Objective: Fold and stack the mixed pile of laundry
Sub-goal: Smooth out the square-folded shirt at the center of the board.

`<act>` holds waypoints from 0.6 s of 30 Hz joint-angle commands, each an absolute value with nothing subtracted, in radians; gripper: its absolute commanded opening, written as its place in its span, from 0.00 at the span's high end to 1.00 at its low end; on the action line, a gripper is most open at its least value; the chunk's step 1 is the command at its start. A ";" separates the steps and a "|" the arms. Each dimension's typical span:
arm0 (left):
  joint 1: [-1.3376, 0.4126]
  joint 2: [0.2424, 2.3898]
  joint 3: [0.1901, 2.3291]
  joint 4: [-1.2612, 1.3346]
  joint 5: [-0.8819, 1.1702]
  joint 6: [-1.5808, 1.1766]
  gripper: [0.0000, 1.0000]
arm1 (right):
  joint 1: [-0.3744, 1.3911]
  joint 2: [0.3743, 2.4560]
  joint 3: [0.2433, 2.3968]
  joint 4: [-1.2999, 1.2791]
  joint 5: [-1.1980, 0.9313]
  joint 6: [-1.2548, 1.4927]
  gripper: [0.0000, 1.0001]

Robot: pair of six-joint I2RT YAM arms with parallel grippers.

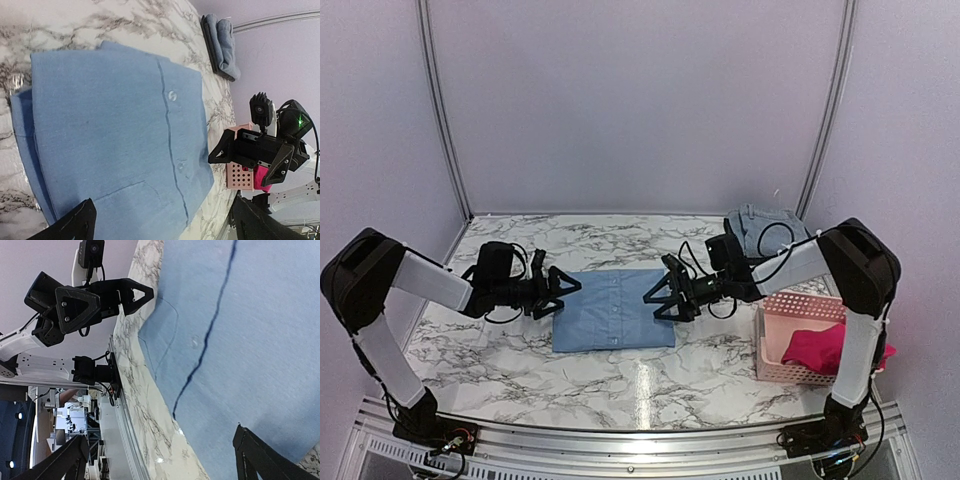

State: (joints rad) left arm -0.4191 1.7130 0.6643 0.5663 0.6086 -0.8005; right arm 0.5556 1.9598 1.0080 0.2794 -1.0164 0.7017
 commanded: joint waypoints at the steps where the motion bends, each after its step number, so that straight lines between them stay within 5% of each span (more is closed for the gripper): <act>1: -0.418 1.549 0.682 0.448 0.585 -0.760 0.01 | 0.580 1.861 1.106 0.135 -0.986 0.627 0.03; 8: -0.509 1.511 0.713 0.413 0.607 -0.778 0.01 | 0.647 1.833 1.113 0.145 -0.972 0.666 0.03; 18: -0.597 1.720 0.632 0.606 0.614 -0.877 0.01 | 0.681 2.022 1.013 0.381 -0.992 0.772 0.03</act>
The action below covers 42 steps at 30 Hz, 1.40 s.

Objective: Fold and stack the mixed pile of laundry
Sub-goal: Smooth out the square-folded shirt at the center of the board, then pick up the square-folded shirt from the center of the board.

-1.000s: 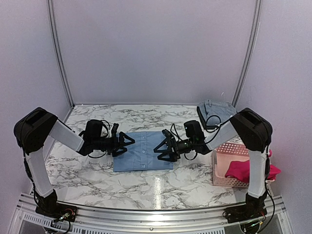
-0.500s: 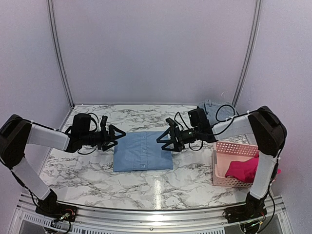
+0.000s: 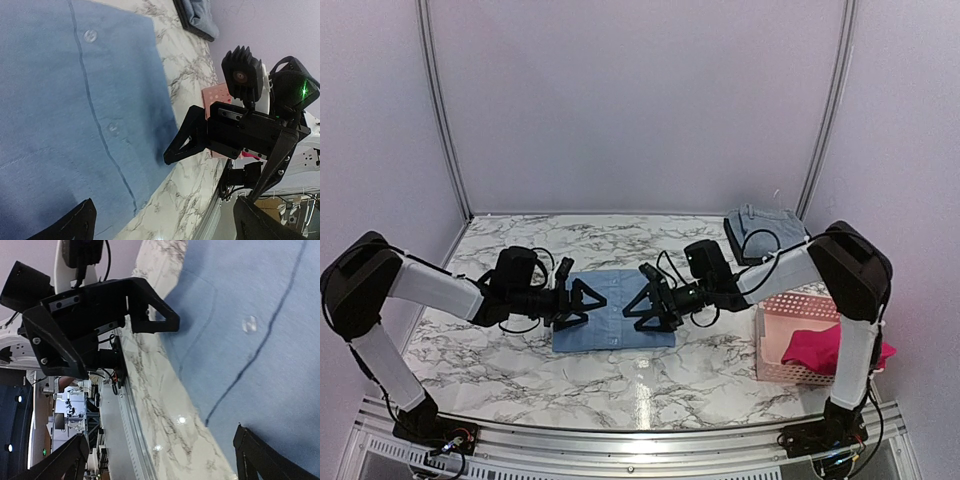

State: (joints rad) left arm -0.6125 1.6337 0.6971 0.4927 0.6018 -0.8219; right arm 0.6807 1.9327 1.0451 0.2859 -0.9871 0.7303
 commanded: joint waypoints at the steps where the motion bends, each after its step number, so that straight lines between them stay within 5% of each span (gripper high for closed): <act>1: -0.592 1.748 0.610 0.629 0.618 -0.883 0.01 | 0.679 2.037 1.000 0.401 -0.993 0.781 0.03; 10: -0.466 1.617 0.443 0.606 0.507 -0.821 0.01 | 0.647 1.984 0.898 0.376 -0.991 0.764 0.05; 17: -0.545 1.396 0.632 0.189 0.265 -0.458 0.01 | 0.609 1.750 0.962 0.180 -0.914 0.680 0.06; 22: -0.715 1.442 0.827 0.032 0.084 -0.174 0.01 | 0.509 1.636 0.960 0.090 -0.832 0.679 0.07; 34: -1.009 1.858 1.185 -0.084 0.022 0.204 0.41 | 0.427 1.570 0.948 -0.052 -0.752 0.685 0.07; 42: -1.066 2.051 1.287 -0.106 -0.017 0.274 0.48 | 0.402 1.574 0.942 -0.144 -0.717 0.689 0.07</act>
